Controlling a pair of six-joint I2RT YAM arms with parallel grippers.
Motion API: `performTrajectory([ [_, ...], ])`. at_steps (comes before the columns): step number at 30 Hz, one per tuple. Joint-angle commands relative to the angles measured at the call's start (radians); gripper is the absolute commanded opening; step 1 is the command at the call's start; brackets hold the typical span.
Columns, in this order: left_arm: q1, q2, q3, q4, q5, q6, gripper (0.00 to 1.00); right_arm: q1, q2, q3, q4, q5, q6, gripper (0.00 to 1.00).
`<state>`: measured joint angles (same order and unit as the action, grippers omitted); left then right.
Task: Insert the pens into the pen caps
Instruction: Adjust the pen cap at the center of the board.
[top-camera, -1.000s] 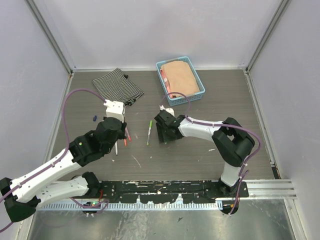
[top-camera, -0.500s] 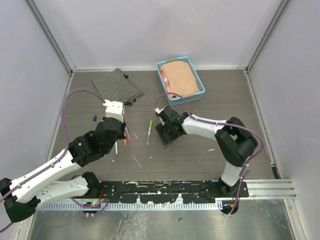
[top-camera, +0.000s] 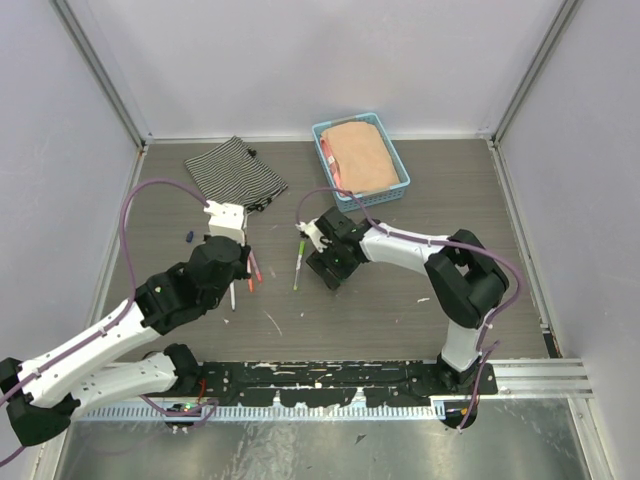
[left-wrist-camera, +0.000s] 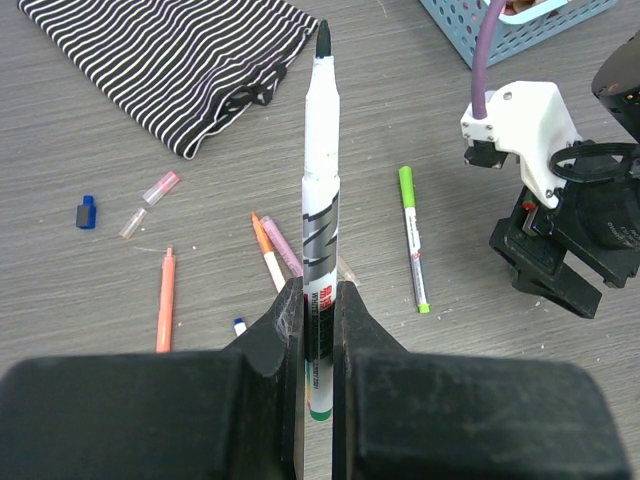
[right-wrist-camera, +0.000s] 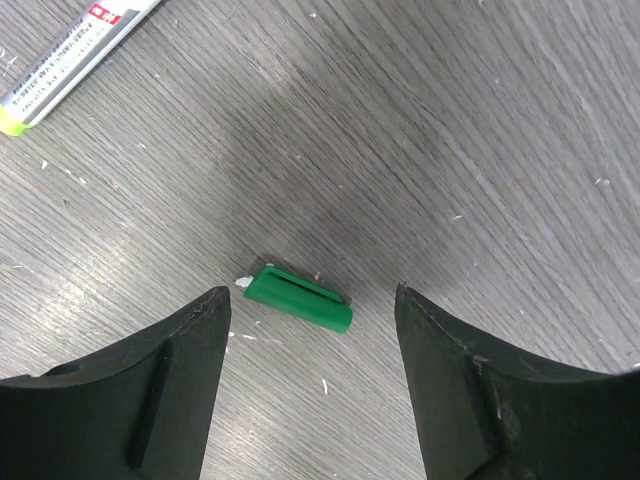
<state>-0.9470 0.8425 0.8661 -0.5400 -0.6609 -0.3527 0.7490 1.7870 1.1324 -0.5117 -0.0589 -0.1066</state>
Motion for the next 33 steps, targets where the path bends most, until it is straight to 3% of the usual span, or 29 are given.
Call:
performTrajectory([
  [1,0.003,-0.016,-0.013,0.006,-0.013,-0.017,0.07,0.006,0.018,0.070,-0.030,-0.031,-0.075,0.71],
  [17,0.003,-0.021,-0.020,0.001,-0.022,-0.017,0.07,0.041,0.077,0.093,-0.093,0.040,-0.074,0.60],
  [27,0.002,-0.003,-0.014,0.013,-0.012,-0.013,0.08,0.057,0.061,0.070,-0.130,0.069,-0.049,0.61],
  [33,0.002,0.000,-0.010,0.012,-0.011,-0.012,0.08,0.058,0.080,0.069,-0.130,0.048,-0.053,0.50],
])
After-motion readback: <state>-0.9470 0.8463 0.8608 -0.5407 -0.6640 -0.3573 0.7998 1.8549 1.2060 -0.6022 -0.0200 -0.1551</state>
